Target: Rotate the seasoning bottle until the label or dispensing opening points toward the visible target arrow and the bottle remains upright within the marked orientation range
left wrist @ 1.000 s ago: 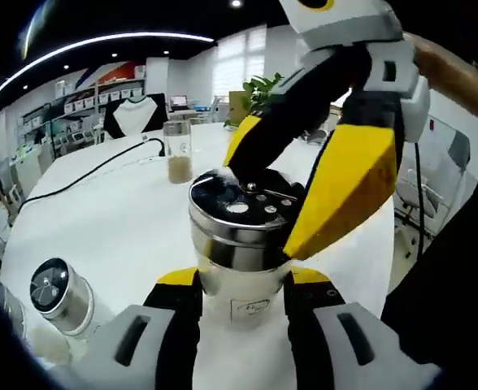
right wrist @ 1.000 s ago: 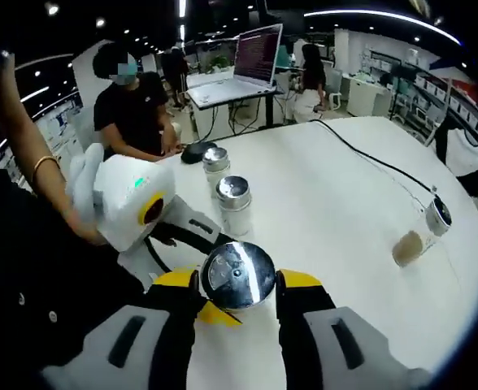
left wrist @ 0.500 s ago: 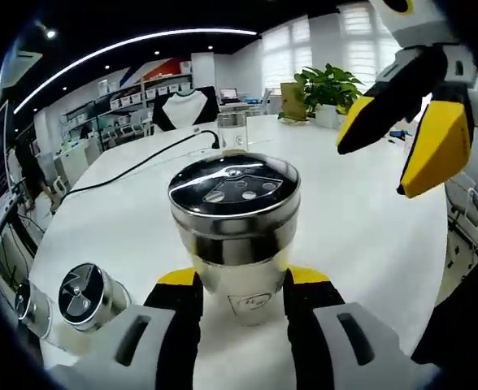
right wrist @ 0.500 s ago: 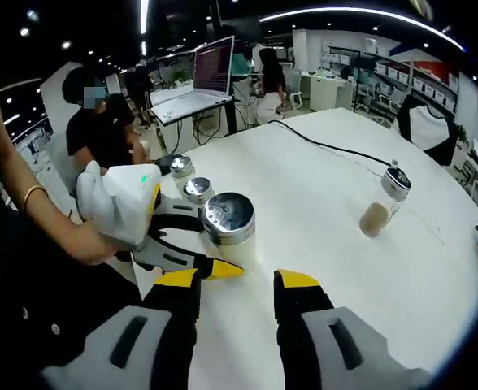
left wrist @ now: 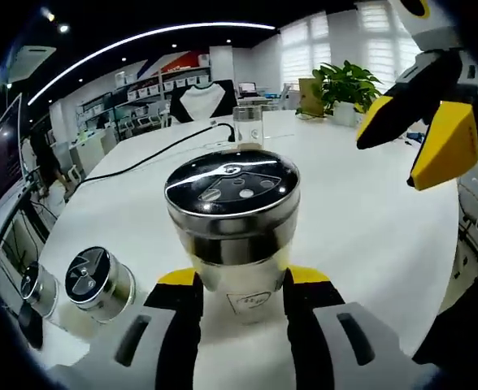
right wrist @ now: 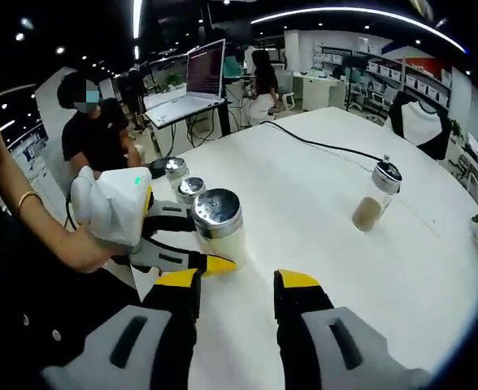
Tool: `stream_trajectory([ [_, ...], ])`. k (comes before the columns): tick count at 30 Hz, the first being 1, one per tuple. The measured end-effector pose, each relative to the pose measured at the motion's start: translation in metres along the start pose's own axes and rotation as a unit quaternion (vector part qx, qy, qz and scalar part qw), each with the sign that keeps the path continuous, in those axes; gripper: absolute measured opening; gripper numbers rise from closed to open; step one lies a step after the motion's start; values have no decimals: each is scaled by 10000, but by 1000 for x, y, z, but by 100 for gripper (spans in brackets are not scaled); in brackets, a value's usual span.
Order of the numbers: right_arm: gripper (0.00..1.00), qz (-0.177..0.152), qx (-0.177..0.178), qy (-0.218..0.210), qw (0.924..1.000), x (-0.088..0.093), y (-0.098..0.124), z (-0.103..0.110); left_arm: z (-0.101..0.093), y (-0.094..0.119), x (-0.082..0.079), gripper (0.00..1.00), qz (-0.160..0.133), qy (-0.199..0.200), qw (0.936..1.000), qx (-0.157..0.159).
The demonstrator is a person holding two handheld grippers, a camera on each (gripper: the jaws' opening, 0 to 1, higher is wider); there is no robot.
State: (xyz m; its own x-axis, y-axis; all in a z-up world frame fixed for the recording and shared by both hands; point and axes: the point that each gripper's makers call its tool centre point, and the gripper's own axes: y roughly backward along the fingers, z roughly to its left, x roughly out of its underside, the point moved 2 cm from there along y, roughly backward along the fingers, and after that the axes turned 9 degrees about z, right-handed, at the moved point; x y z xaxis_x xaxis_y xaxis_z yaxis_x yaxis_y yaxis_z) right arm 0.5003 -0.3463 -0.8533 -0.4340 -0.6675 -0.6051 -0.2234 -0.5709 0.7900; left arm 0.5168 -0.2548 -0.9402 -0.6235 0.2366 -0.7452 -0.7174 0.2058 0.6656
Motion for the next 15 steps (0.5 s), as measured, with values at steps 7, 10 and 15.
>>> stream_trajectory([
  [7,35,-34,26,-87,10000,4,2,-2,-4,0,5,47,27,246,9995,185],
  [10,35,-13,7,-70,10000,6,3,-2,-5,5,7,50,63,-97,9999,117],
  [15,35,-82,3,-86,9999,4,3,-6,-5,16,2,47,-19,-350,9993,145],
])
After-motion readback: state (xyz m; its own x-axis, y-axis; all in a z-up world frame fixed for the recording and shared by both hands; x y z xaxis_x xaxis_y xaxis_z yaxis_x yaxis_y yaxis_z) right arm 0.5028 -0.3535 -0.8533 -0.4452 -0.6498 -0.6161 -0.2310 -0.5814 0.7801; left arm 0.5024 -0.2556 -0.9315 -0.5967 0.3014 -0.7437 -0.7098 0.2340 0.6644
